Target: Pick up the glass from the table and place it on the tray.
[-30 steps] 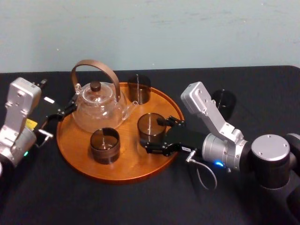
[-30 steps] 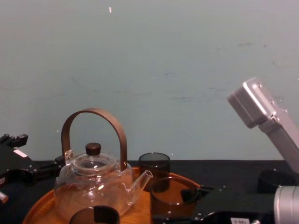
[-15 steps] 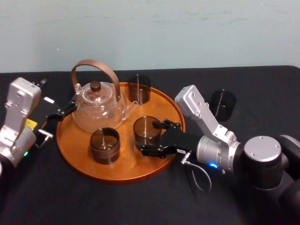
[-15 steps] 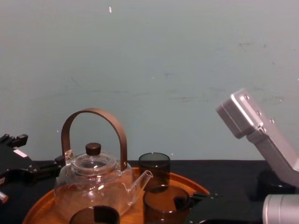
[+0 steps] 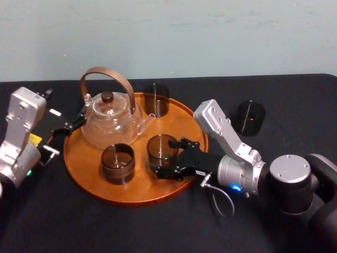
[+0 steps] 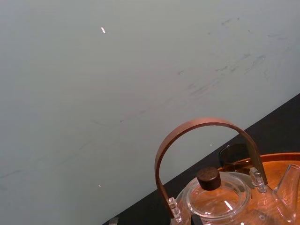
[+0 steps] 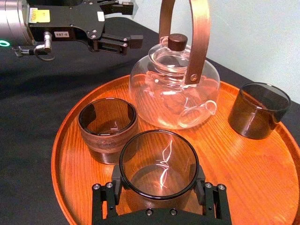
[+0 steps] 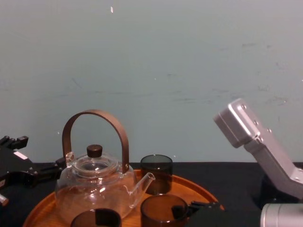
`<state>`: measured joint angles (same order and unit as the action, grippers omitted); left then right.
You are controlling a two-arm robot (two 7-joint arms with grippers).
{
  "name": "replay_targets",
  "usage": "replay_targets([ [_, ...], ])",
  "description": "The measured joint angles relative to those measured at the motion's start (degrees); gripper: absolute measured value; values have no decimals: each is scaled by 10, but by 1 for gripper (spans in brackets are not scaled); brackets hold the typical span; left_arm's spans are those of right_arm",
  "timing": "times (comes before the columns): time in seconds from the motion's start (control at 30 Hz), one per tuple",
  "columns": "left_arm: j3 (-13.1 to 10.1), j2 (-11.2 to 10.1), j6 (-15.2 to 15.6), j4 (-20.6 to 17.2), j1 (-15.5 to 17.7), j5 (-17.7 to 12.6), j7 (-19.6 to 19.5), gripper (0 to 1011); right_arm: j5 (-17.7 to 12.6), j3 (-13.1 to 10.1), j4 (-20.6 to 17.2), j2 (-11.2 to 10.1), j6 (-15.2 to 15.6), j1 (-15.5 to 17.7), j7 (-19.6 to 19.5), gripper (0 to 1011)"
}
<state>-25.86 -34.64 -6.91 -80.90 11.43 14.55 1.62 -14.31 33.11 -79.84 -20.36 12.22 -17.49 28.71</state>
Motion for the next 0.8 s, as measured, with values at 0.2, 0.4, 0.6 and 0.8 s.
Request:
replay_targets([
  [0.2,0,0,0,0,0,0,0,1002,0,2,6,2,0,-2,3,903],
  [0.4,0,0,0,0,0,0,0,1001,0,5,13,4,0,-3,5,903],
  [0.6,0,0,0,0,0,0,0,1001,0,9,19,5,1,-5,6,903],
  [0.8,0,0,0,0,0,0,0,1001,0,8,19,5,1,-5,6,903],
])
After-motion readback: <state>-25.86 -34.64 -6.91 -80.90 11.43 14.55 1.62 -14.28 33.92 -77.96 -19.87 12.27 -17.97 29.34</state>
